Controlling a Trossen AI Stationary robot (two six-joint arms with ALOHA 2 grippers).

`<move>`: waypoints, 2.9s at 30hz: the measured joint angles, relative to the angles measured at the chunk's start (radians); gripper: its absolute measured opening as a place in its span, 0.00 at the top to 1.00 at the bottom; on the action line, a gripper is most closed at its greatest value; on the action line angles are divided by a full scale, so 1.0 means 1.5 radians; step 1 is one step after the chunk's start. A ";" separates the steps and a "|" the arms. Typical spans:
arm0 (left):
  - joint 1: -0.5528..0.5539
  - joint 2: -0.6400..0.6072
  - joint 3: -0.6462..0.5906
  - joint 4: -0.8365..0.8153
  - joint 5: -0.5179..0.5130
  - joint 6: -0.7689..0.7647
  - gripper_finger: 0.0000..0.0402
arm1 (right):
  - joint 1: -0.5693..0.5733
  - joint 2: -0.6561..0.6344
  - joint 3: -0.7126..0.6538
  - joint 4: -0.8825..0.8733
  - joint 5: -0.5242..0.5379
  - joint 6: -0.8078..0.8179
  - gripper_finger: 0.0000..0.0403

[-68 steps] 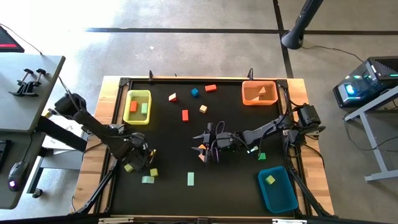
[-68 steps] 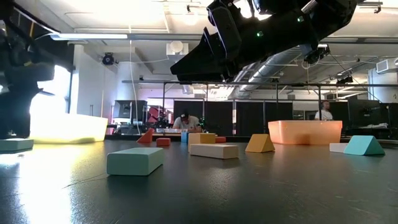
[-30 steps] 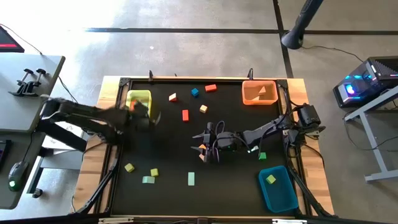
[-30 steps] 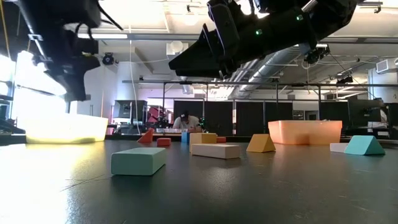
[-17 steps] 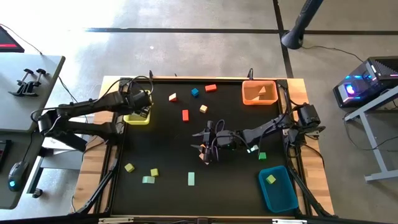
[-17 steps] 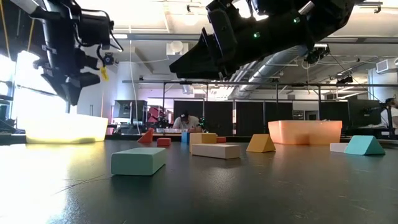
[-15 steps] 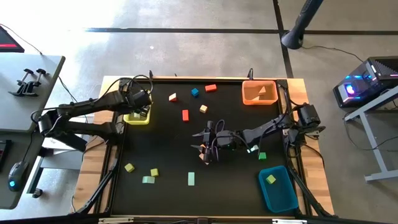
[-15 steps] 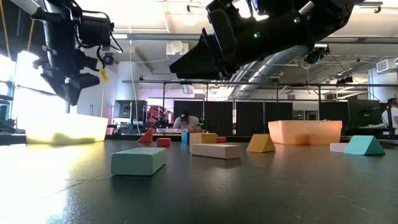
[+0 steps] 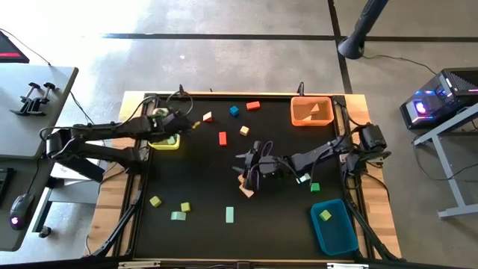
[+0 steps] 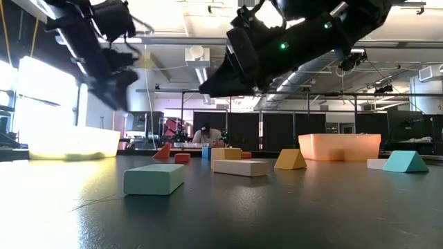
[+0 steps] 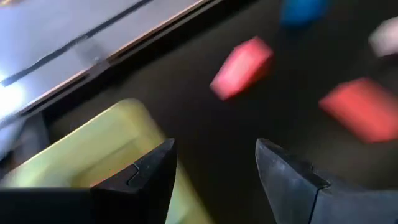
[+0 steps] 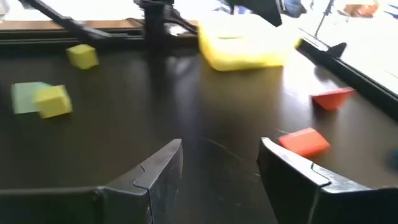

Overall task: Sort blocks by size
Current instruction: Put the light orange square block into the blue bin

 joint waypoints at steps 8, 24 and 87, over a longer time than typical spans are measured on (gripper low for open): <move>-0.082 0.014 -0.128 0.446 0.103 0.098 0.49 | -0.104 -0.083 0.000 -0.181 -0.032 0.119 0.50; -0.072 0.169 -0.212 0.709 0.104 0.179 0.49 | -0.290 -0.010 0.000 -0.075 -0.204 0.041 0.44; -0.077 0.231 -0.211 0.781 0.191 0.128 0.49 | -0.023 -0.146 0.000 -0.390 0.053 0.024 0.68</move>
